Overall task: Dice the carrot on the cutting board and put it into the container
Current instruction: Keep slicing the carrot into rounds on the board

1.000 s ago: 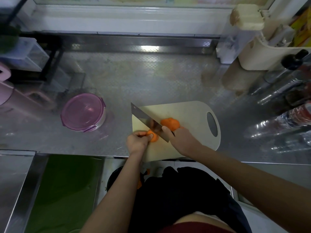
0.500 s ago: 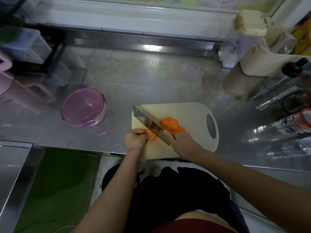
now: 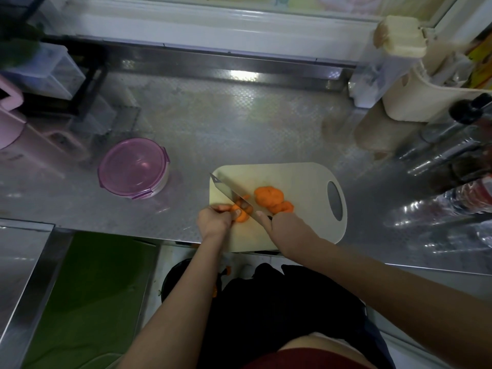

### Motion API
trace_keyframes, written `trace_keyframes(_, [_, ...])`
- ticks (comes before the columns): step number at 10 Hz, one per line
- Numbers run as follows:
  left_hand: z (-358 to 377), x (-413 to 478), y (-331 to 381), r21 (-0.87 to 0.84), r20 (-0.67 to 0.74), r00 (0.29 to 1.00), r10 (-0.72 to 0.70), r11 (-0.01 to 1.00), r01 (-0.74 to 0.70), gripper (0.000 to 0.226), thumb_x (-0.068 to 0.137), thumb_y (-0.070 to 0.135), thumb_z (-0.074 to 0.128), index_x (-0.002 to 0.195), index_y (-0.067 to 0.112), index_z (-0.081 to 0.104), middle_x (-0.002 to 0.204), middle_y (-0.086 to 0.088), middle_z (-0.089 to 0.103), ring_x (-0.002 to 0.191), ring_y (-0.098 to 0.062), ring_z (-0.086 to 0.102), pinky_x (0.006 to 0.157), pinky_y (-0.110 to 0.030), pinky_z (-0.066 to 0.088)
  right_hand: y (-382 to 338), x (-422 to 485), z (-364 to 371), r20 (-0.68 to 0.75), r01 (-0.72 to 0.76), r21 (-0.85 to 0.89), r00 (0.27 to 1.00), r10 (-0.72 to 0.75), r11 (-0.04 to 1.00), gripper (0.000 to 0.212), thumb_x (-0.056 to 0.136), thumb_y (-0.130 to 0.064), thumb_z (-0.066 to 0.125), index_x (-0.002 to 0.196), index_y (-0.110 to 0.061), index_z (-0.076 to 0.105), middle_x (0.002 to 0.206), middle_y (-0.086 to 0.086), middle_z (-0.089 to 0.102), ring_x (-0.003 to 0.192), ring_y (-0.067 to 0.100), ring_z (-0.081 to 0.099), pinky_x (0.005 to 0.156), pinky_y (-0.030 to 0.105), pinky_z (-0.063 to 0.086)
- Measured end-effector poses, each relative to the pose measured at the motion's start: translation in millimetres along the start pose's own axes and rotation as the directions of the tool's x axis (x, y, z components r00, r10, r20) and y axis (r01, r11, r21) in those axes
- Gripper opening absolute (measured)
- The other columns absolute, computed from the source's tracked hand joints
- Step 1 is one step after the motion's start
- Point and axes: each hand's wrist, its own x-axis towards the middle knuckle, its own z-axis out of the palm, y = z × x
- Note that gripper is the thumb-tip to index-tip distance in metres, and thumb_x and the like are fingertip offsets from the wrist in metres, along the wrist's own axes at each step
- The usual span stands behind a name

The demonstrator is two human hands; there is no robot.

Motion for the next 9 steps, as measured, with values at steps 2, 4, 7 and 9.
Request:
trace_keyframes(2, [0.9,7.2,-2.7,0.029,-0.002,1.0,-0.011,1.0,0.011,0.022,0.063,0.01,0.083,0.062,0.02,0.063,0.084,-0.007,0.071,0.088,-0.026,0.067,0.085,-0.042,0.054,-5.2,15.4,1.6,0.046,0.087,-0.184,0.996,-0.08,0.979,0.057,0.101,-0.008,0.03,0.15,-0.01,0.001,0.123,0.021,0.047,0.107,0.033,0.054,0.07,0.031,0.036])
trace_keyframes(4, [-0.5,2.5,4.9,0.083,-0.03,1.0,0.001,0.997,0.001,0.022,0.068,0.01,0.08,0.061,0.019,0.061,0.089,-0.01,0.071,0.091,-0.025,0.066,0.087,-0.039,0.053,0.7,16.7,11.7,-0.027,0.025,0.013,0.999,-0.025,1.0,0.045,0.103,-0.028,0.026,0.142,-0.006,0.031,0.118,0.021,0.053,0.105,0.032,0.056,0.071,0.03,0.036])
trace_keyframes(7, [-1.1,-0.1,4.5,0.087,-0.031,0.999,0.025,0.996,-0.022,0.021,0.066,0.008,0.079,0.061,0.019,0.062,0.087,-0.014,0.071,0.088,-0.028,0.067,0.081,-0.042,0.055,-3.6,38.4,29.9,-0.094,0.097,-0.043,0.99,-0.101,0.994,0.045,0.102,-0.037,0.027,0.117,-0.008,0.058,0.113,0.015,0.062,0.105,0.031,0.057,0.089,0.04,0.042])
trace_keyframes(9, [-0.7,-1.0,4.3,0.087,-0.026,0.999,0.034,0.996,-0.032,0.022,0.066,0.009,0.081,0.06,0.02,0.063,0.088,-0.011,0.071,0.089,-0.027,0.066,0.084,-0.041,0.054,0.6,41.4,36.3,-0.093,0.103,-0.011,0.99,-0.103,0.995,0.048,0.102,-0.038,0.024,0.109,-0.007,0.059,0.089,0.016,0.059,0.093,0.034,0.061,0.056,0.031,0.038])
